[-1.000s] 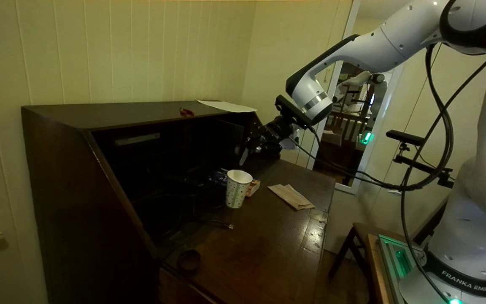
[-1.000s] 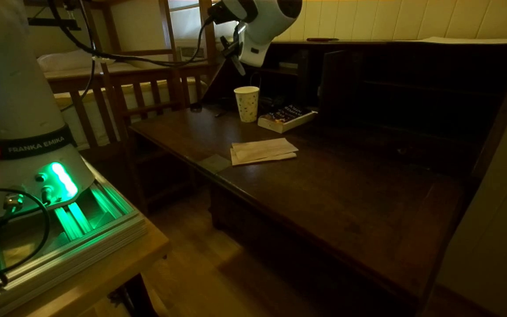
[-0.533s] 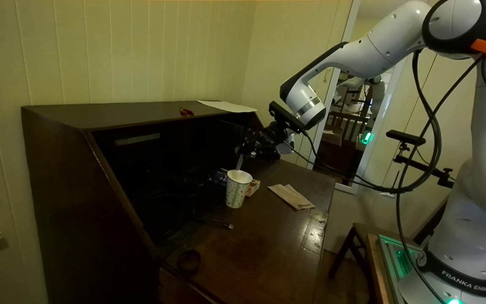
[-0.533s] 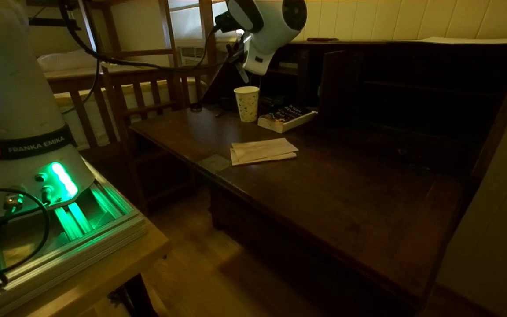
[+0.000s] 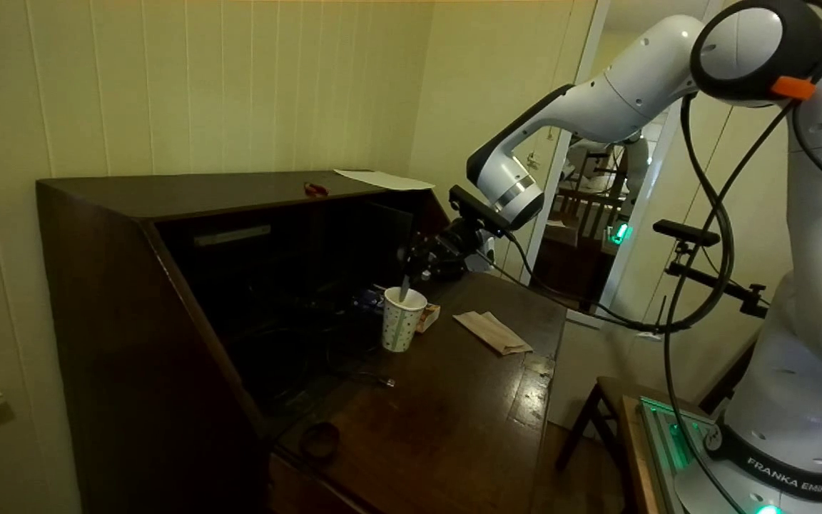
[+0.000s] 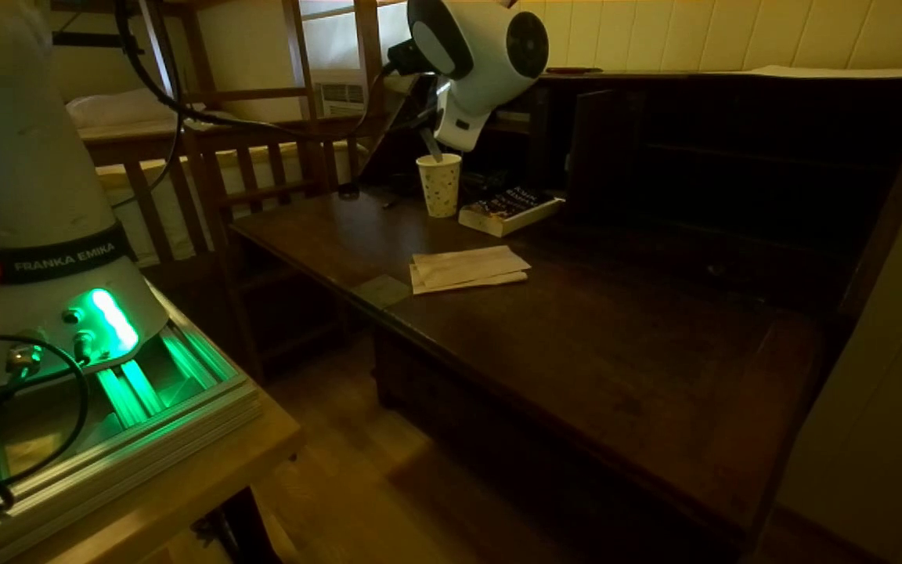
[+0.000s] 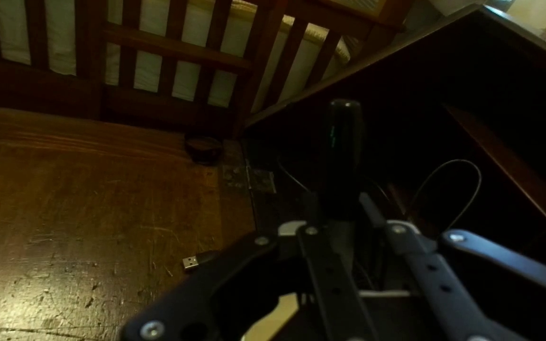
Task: Place the marker in the cup
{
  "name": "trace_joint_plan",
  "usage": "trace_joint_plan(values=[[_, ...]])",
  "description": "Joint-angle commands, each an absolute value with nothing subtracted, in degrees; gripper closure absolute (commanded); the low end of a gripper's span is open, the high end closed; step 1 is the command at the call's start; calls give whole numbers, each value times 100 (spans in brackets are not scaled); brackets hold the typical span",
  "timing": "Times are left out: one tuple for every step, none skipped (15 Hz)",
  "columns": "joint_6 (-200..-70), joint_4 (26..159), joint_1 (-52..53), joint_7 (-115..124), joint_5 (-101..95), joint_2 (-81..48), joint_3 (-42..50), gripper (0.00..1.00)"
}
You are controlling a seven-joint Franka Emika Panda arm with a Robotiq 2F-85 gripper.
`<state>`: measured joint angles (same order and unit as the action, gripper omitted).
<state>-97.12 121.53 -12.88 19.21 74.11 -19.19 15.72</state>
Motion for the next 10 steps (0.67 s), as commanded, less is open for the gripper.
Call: trace_joint_plan(values=[[-9554, 11839, -1435, 1953, 7587, -2281, 1510, 95], [-9564, 11802, -1459, 1955, 7638, -2338, 1509, 95], [-9545, 11745, -1483, 1965, 7661, -2408, 1505, 95], [-9546, 11699, -1498, 1958, 7686, -2464, 1500, 95], [-9500, 11641, -1518, 1992, 7713, -2532, 1490, 95], [-9456, 11588, -1540, 2009, 7748, -2588, 1481, 95], [-9376, 11534, -1562, 2034, 7757, -2649, 1473, 95], [-9305, 11488, -1578, 2065, 7763, -2699, 1472, 95], [-9241, 11444, -1590, 2105, 7760, -2744, 1472, 95], [-9195, 11409, -1597, 2128, 7764, -2784, 1472, 95]])
